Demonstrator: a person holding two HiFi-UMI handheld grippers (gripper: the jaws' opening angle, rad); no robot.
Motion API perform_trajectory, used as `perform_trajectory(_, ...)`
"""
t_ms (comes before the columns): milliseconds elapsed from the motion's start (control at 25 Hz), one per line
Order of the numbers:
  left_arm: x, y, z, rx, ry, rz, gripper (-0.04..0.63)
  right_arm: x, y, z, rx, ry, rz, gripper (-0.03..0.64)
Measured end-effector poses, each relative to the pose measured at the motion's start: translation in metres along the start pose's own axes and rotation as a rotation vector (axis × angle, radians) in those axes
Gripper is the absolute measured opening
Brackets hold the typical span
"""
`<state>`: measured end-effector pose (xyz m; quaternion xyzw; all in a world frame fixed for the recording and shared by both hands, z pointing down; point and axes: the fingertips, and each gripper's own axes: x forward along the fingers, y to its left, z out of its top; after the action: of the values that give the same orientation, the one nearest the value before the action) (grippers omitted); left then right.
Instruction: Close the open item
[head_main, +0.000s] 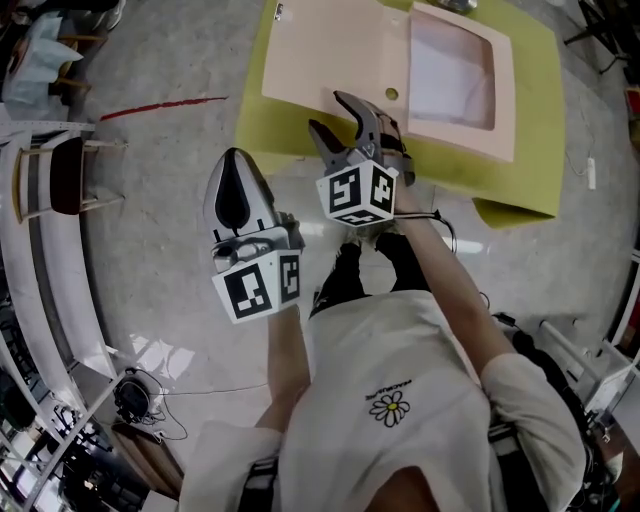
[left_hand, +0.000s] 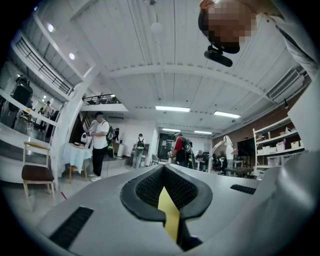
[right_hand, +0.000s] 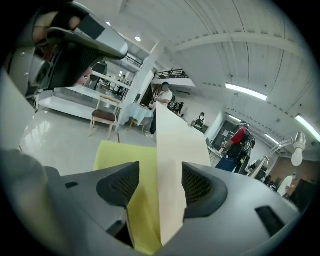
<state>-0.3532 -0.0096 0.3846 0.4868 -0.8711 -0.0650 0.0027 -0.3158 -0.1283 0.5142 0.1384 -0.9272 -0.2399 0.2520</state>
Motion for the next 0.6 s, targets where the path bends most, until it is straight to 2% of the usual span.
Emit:
perform_trajectory(200, -0.005, 0.001, -0.011, 0.008, 0.024, 0.004, 0.014, 0.017, 0.002, -0.014, 0.018, 0.059, -0.028, 0.228)
perform_trajectory(360, -0.012, -0.003, -0.022, 0.018, 0.054, 0.003, 0.014, 0.013, -0.010, -0.017, 0.028, 0.056, -0.127, 0.085)
perform_trajectory(520, -0.016, -0.008, -0.029, 0.017, 0.075, -0.004, 0.014, 0.002, -0.023, -0.015, -0.017, 0.040, -0.243, 0.043)
perform_trajectory(600, -0.019, -0.003, -0.029, 0.016, 0.078, -0.011, 0.014, -0.001, -0.025, -0.010, 0.012, 0.042, -0.283, 0.033)
